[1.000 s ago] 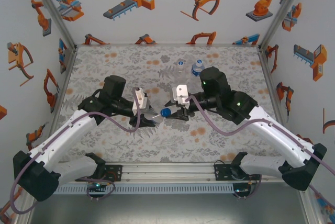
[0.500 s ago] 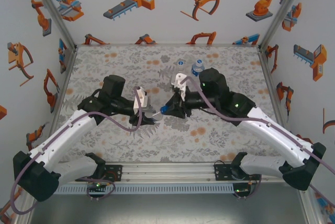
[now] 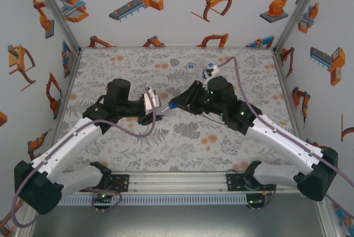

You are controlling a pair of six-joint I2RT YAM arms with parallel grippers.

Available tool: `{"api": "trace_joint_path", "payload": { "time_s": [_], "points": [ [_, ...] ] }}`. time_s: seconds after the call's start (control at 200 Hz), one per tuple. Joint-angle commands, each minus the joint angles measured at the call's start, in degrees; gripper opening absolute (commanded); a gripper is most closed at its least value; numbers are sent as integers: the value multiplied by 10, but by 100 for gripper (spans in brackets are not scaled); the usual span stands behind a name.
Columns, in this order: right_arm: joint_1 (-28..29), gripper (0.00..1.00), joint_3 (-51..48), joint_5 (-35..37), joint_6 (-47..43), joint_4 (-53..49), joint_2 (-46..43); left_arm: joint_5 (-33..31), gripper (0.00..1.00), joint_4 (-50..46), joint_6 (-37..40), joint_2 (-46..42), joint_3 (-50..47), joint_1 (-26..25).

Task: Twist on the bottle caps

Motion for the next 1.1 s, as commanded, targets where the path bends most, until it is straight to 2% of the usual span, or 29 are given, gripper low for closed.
{"api": "trace_joint_path", "payload": {
  "time_s": [0.0, 0.04, 0.19, 0.275, 0.421, 0.491, 0.606, 0.726, 0.791, 0.956, 1.091],
  "points": [
    [8, 0, -18, -9, 109, 47, 5, 24, 0, 63, -3, -4, 5, -7],
    [7, 1, -15, -11, 95, 48, 2, 25, 0, 60, -3, -3, 6, -7],
    [-7, 44, 28, -24, -57, 21, -9, 41, 0, 49, -1, -1, 8, -7],
    [-22, 55, 45, -48, -163, 3, -19, 55, 0, 34, 3, -1, 10, -7],
    [-50, 58, 54, -85, -340, -7, -45, 76, 0, 3, 16, -2, 18, -7],
    [-53, 58, 57, -111, -458, -4, -58, 89, 0, -19, 25, -1, 24, -7],
    [-54, 58, 75, -227, -677, -18, -65, 118, 0, -53, 43, 0, 33, -7],
    [-54, 57, 107, -388, -930, -98, -57, 153, 0, -81, 55, 6, 40, -8],
    [-54, 57, 120, -428, -1032, -138, -49, 171, 0, -96, 62, 11, 46, -8],
    [-50, 57, 154, -456, -1150, -215, -16, 199, 0, -129, 72, 28, 62, -8],
    [-33, 55, 149, -450, -1167, -213, -2, 199, 0, -137, 68, 36, 70, -10]
  ]
}}
